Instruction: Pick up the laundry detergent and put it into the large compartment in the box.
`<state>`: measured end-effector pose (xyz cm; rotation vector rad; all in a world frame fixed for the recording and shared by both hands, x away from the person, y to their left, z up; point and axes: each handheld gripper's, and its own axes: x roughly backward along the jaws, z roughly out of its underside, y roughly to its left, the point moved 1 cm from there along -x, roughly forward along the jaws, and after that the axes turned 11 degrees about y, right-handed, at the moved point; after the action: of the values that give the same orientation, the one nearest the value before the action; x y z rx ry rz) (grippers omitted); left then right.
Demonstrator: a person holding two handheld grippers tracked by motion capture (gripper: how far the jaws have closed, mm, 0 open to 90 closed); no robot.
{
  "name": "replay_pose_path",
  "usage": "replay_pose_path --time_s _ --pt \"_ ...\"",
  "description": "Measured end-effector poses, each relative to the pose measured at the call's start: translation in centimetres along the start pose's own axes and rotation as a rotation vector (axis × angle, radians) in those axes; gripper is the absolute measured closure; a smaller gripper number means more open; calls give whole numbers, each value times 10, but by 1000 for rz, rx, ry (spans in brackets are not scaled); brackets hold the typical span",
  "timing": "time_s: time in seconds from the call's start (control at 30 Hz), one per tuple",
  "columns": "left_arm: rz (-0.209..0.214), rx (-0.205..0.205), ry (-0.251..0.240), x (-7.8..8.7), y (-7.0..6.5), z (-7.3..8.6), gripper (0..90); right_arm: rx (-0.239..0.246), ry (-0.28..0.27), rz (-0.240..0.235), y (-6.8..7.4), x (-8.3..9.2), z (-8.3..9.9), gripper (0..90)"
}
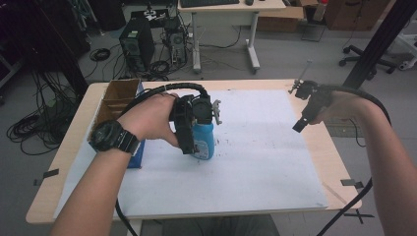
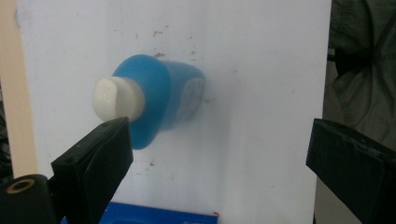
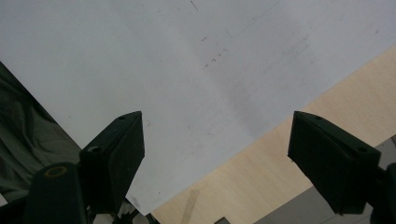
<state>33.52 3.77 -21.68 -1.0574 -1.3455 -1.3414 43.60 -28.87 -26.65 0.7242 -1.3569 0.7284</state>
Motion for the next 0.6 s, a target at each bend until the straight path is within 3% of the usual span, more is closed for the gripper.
replay_pose_path --time_s 0.6 --pt "-10 28 -12 6 28 0 81 17 1 7 3 3 -4 186"
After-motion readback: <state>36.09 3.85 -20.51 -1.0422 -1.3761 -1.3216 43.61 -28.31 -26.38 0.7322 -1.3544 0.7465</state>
